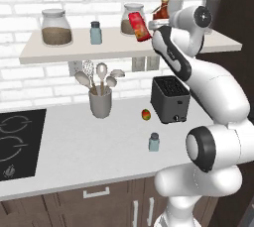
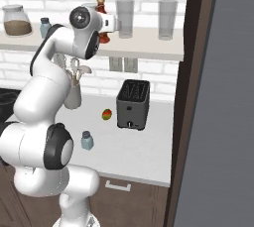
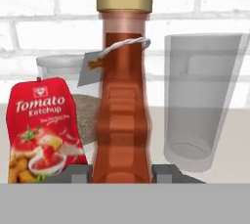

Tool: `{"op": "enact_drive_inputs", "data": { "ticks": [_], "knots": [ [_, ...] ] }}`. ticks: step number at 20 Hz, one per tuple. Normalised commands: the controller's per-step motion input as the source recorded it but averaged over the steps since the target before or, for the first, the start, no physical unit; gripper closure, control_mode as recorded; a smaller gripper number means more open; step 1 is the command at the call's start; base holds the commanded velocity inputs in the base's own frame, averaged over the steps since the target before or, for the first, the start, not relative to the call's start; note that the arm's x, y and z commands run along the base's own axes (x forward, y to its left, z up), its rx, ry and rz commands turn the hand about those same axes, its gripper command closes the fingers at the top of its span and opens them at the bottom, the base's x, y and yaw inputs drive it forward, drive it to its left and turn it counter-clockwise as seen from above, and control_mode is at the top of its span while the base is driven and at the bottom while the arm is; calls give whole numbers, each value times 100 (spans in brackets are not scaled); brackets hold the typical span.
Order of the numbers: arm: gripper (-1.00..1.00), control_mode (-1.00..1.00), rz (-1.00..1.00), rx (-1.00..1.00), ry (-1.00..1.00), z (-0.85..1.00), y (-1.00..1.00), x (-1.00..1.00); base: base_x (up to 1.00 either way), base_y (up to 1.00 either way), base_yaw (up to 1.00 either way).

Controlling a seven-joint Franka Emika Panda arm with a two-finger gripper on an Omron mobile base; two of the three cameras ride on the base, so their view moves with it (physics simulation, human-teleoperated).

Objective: Put the shaker and condiment bottle from the counter next to their counterparts in the cabinet.

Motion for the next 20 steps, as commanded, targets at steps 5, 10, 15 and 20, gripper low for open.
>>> {"op": "enact_drive_inputs", "data": {
  "ticks": [5,10,15,20],
  "knots": [
    [-100,-100,0,1,0,0,-21,-2,0,0,0],
    [-100,-100,0,0,0,0,-11,-12,0,0,0],
    [-100,-100,0,0,3,0,-2,-17,0,0,0],
    [-100,-100,2,0,4,0,0,-31,0,0,0]
  ]
}}
